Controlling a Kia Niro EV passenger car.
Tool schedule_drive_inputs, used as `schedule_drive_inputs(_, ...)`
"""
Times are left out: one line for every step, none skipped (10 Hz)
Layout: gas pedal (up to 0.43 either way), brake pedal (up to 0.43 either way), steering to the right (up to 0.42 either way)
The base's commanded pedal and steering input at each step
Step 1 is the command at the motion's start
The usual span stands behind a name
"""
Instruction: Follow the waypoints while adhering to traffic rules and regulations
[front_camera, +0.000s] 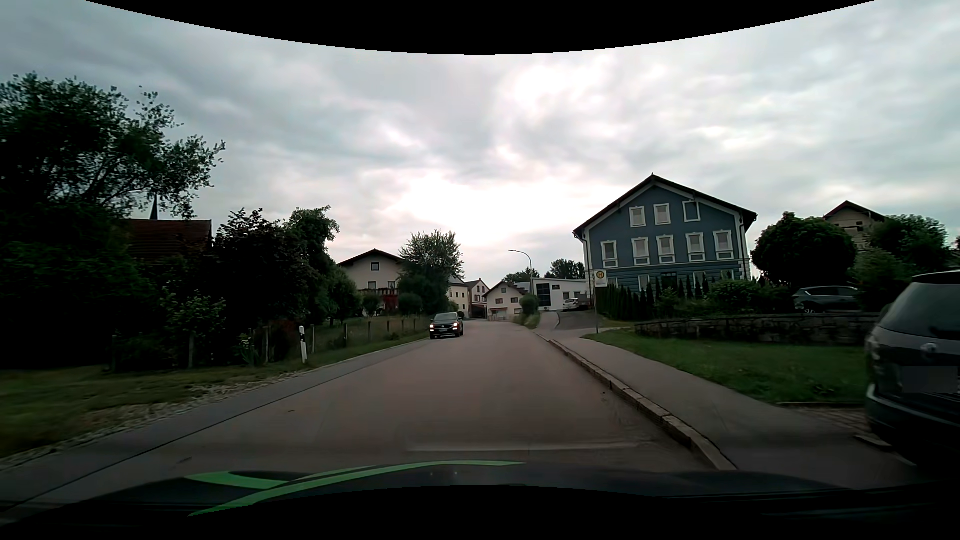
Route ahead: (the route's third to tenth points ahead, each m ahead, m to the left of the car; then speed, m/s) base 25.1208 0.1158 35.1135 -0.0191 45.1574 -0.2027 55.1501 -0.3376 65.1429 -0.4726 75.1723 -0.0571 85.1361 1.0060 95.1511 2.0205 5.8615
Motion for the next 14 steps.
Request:
schedule_drive_inputs(0.28, 0.0, 0.024)
schedule_drive_inputs(0.28, 0.0, 0.031)
schedule_drive_inputs(0.28, 0.0, 0.033)
schedule_drive_inputs(0.28, 0.0, 0.033)
schedule_drive_inputs(0.28, 0.0, 0.026)
schedule_drive_inputs(0.28, 0.0, 0.02)
schedule_drive_inputs(0.28, 0.0, 0.02)
schedule_drive_inputs(0.28, 0.0, 0.02)
schedule_drive_inputs(0.28, 0.0, 0.017)
schedule_drive_inputs(0.28, 0.0, 0.015)
schedule_drive_inputs(0.28, 0.0, 0.015)
schedule_drive_inputs(0.28, 0.0, 0.014)
schedule_drive_inputs(0.28, 0.0, 0.014)
schedule_drive_inputs(0.28, 0.0, 0.011)
